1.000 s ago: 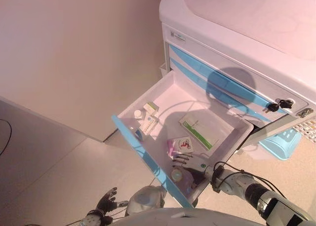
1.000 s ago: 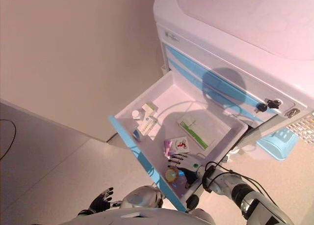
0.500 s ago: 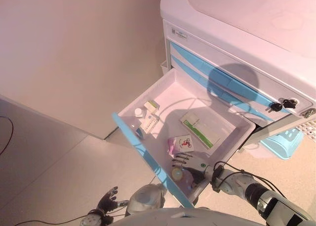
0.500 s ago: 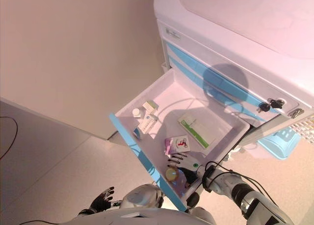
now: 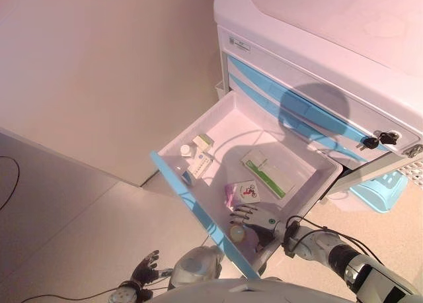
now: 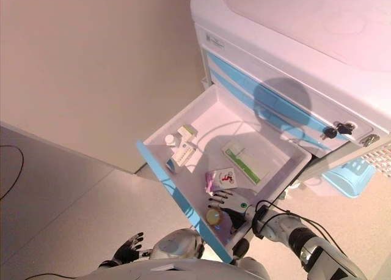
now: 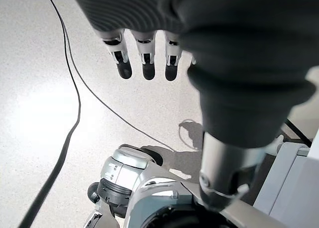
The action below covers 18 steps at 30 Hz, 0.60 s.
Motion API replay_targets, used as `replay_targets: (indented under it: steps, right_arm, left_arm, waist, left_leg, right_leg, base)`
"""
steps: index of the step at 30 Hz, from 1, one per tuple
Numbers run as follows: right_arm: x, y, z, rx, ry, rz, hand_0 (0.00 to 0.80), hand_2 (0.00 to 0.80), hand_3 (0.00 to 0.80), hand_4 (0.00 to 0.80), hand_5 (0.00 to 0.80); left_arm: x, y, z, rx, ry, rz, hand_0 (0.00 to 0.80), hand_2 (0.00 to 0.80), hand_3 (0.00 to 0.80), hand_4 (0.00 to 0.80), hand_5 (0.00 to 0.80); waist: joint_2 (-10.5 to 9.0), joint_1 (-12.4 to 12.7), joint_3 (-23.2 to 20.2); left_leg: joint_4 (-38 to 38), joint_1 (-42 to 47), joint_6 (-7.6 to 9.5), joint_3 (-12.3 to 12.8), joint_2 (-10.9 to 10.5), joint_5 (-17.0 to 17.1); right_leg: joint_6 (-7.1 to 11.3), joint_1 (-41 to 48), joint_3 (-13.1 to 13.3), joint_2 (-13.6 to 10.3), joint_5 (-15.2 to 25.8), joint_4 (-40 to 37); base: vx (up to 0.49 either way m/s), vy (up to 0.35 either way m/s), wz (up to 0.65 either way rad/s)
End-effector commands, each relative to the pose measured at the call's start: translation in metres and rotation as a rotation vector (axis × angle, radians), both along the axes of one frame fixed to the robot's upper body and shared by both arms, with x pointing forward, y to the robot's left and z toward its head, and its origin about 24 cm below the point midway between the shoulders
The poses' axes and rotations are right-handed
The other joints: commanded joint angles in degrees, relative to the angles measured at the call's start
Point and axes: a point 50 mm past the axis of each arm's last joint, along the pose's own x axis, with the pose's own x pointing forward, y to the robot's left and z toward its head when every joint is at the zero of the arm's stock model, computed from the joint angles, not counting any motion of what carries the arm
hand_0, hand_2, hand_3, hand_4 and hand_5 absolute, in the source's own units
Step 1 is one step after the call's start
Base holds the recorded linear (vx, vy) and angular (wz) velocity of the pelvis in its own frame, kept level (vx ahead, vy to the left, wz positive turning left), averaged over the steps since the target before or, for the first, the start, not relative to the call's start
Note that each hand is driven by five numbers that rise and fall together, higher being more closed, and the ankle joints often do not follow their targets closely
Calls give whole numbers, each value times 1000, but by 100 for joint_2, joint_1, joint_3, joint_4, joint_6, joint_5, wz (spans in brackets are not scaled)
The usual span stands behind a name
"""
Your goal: Open the drawer and pick up the medicine
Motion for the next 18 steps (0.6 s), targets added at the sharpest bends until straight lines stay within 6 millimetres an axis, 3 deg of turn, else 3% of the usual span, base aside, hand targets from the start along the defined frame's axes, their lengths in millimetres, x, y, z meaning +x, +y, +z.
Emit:
replay_targets:
  steps: [1, 6, 8, 9, 12, 18]
  right_arm:
    - [25, 74, 37, 292, -101, 76, 0, 0, 0, 0, 0]
    - [24, 75, 36, 292, -93, 79, 0, 0, 0, 0, 0]
    - [25, 76, 37, 293, -92, 81, 182, 182, 182, 182, 182]
    - [25, 77, 37, 294, -91, 82, 383, 383, 383, 383, 383]
    - [26, 79, 38, 295, -87, 90, 668, 668, 668, 668, 668]
    - [28, 81, 42, 296, -77, 88, 712, 712, 712, 712, 712]
  left_arm:
    - [1, -9, -1, -22, -9, -43, 0, 0, 0, 0, 0]
    - [1, -9, -1, -24, -9, -47, 0, 0, 0, 0, 0]
    - [2, -9, -1, -25, -11, -47, 0, 0, 0, 0, 0]
    - [2, -9, -1, -26, -12, -48, 0, 0, 0, 0, 0]
    - [3, -9, -1, -27, -14, -46, 0, 0, 0, 0, 0]
    - [3, -9, -1, -29, -16, -43, 0, 0, 0, 0, 0]
  waist:
    - [-88, 325, -27]
    - [-84, 344, -26]
    - [-80, 347, -8]
    - [-81, 350, -3]
    - [-79, 359, 8]
    - [-89, 365, 28]
  left_leg:
    - [21, -52, 62, 68, -415, -428]
    - [22, -63, 57, 60, -411, -427]
    - [22, -65, 59, 55, -410, -423]
    - [21, -68, 58, 51, -411, -422]
    - [25, -76, 54, 46, -418, -420]
    - [23, -90, 49, 53, -417, -416]
  right_leg:
    - [512, -358, 275, -853, 92, 788]
    - [518, -369, 255, -862, 87, 795]
    - [517, -373, 252, -865, 89, 798]
    - [519, -374, 249, -867, 92, 795]
    - [521, -375, 242, -873, 99, 785]
    - [529, -385, 231, -879, 120, 765]
  base:
    - [0, 0, 0]
    - [0, 0, 0]
    - [0, 0, 0]
    - [0, 0, 0]
    - [0, 0, 0]
    - [0, 0, 0]
